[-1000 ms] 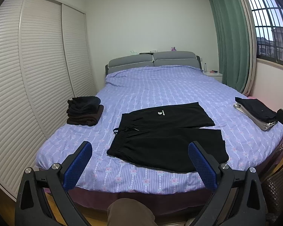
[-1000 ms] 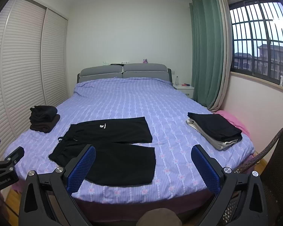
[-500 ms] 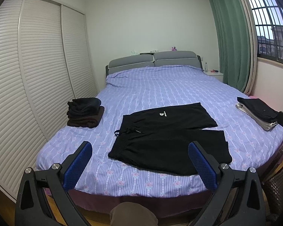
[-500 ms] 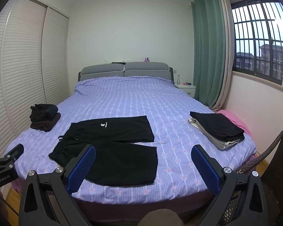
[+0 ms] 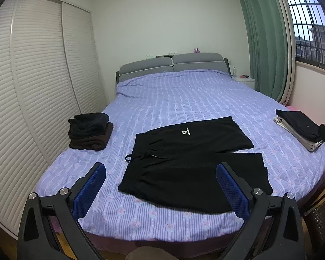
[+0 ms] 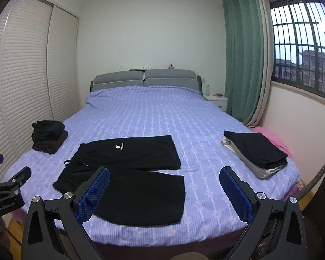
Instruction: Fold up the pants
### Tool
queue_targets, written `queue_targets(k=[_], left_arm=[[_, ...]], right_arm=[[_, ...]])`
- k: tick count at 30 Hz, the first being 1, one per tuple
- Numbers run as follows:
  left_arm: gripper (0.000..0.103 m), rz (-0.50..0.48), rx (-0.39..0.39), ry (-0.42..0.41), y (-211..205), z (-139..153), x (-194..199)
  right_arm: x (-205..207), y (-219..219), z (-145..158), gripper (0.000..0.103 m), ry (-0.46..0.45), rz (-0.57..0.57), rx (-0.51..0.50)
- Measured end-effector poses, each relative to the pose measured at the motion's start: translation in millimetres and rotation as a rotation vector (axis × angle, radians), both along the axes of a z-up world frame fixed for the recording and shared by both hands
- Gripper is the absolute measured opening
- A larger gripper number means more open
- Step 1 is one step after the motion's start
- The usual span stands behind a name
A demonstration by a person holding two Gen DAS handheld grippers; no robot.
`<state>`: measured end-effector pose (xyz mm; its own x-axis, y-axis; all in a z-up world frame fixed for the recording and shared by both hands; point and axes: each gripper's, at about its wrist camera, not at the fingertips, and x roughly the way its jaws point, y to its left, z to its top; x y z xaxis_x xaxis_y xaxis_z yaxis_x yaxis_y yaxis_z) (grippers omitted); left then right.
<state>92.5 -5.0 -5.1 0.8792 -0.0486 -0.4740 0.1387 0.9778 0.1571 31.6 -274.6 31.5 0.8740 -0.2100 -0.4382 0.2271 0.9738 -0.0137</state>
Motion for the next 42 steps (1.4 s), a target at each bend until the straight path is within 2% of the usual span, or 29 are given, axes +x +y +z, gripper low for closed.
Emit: queue_targets(k=[7, 13, 21, 30, 42], left_arm=[[0.103, 0.003, 0.036, 0.003, -15, -4, 52], [0.103, -0.004, 0.041, 0.042, -32, -15, 106], [0.103, -0.018, 0.068, 0.056, -61, -28, 174], [0.103, -0.014, 0.080, 0.099, -90, -49, 262], [0.103, 0.025, 0.103, 0.175, -123, -77, 389]], right_arm=[[53, -16, -8, 0.103, 0.040, 0.007, 0.032], [102, -35, -15, 0.103, 0.070, 0.000, 0.055], [167, -59, -27, 0.103, 0.103, -0.018, 0.033], [258, -93, -54, 0.103, 0.173, 0.014, 0.076], [393, -133, -98, 0.103, 0.310, 0.093, 0.116]])
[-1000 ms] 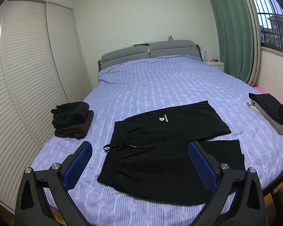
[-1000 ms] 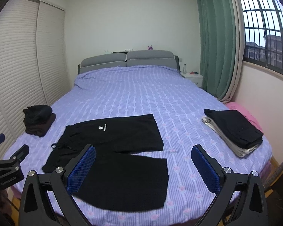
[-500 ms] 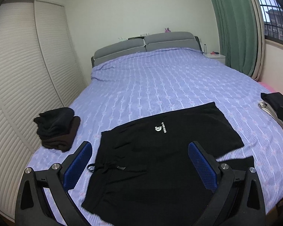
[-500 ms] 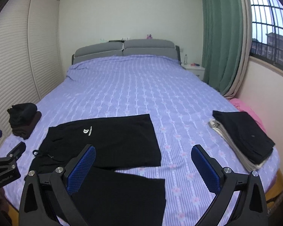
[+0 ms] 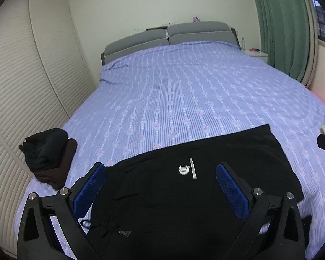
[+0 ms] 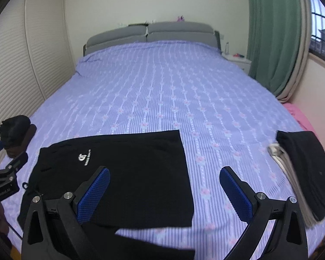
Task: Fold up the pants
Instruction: 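Lower both tools toward the waistband of the black pants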
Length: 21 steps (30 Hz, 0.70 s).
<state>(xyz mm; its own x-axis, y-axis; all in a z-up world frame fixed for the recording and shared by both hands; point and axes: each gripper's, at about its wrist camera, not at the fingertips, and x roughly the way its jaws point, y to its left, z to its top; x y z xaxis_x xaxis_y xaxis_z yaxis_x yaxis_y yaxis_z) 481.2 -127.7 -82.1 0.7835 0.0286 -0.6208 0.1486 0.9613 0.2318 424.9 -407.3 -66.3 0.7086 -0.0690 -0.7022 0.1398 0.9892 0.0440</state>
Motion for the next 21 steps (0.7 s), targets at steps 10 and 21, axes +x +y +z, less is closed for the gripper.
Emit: queue_targets(k=[10, 21], left_arm=[[0.103, 0.013, 0.019, 0.044, -42, -27, 69], [0.103, 0.044, 0.030, 0.115, -66, -72, 121]], right_arm=[[117, -37, -51, 0.098, 0.164, 0.126, -0.004], [209, -72, -116, 0.074, 0.320, 0.228, 0.093]])
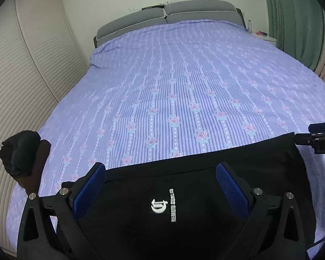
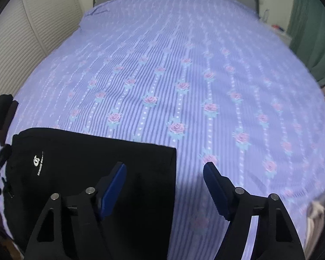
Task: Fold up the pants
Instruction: 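Lower both tools toward the waistband of the black pants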
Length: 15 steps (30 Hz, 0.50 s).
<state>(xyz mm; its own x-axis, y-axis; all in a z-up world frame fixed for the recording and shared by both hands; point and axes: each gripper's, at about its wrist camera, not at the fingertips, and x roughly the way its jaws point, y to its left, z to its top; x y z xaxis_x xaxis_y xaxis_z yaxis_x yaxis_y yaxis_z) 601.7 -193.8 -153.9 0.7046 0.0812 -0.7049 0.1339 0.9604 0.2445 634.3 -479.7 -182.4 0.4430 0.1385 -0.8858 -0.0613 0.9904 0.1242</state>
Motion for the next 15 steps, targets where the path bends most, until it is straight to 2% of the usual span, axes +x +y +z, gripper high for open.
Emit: queue_targets(k=[5, 10, 13, 14, 15], left_arm=[[0.103, 0.008, 0.005, 0.015, -2, -13, 14], [0.103, 0.000, 0.013, 0.022, -8, -22, 23], [0.103, 0.000, 0.019, 0.024, -9, -26, 26], [0.103, 0.004, 0.019, 0.024, -8, -27, 27], [0.103, 0.007, 0.017, 0.026, -7, -28, 29]], right_arm=[[25, -1, -21, 0.072, 0.058, 0.071, 0.043], [40, 0, -38, 0.063, 0.095, 0.123, 0.066], [46, -2, -48, 0.061, 0.122, 0.141, 0.096], [48, -2, -51, 0.059, 0.129, 0.146, 0.114], [48, -2, -52, 0.052, 0.133, 0.149, 0.132]])
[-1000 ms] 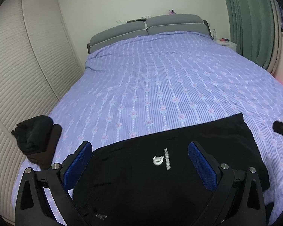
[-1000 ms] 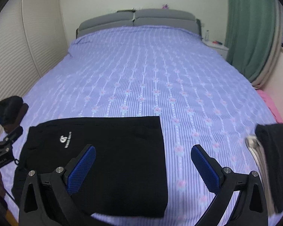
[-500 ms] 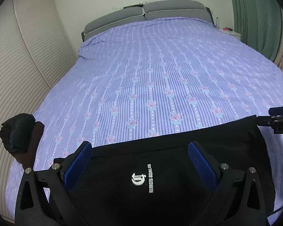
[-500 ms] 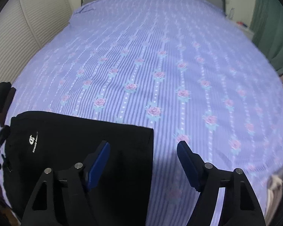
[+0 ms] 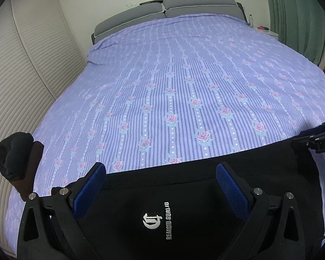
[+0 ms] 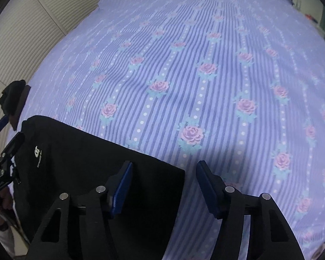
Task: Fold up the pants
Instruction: 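Lower both tools toward the waistband of the black pants, then close the right tool on the black pants and lift them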
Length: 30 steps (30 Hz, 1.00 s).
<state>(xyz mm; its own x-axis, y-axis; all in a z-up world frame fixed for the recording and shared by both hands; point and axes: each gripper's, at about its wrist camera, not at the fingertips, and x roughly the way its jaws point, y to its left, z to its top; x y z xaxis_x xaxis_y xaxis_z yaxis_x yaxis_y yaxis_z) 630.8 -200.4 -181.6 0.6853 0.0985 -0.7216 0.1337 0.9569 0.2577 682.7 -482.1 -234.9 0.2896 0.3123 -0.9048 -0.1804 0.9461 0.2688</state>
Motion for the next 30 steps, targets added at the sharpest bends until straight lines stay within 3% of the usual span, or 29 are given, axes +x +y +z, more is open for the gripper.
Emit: queue_targets(k=[3, 6, 11, 15, 24, 30], left_arm=[[0.103, 0.006, 0.000, 0.002, 4, -1, 4], [0.103, 0.011, 0.005, 0.002, 8, -2, 6], [0.103, 0.023, 0.017, 0.008, 23, -3, 5], [0.103, 0.034, 0.046, -0.003, 44, 1, 4], [0.103, 0.069, 0.108, -0.013, 121, 11, 5], [0.103, 0.117, 0.103, 0.000, 171, 11, 5]], right_arm=[[-1, 0, -2, 0.037, 0.008, 0.020, 0.043], [-2, 8, -5, 0.011, 0.032, 0.055, 0.077], [-8, 20, 0, 0.007, 0.014, 0.060, 0.035], [-17, 30, 18, 0.006, -0.029, 0.030, -0.055], [-36, 96, 62, 0.006, -0.110, 0.042, -0.256], [-48, 132, 86, 0.006, -0.169, 0.053, -0.335]])
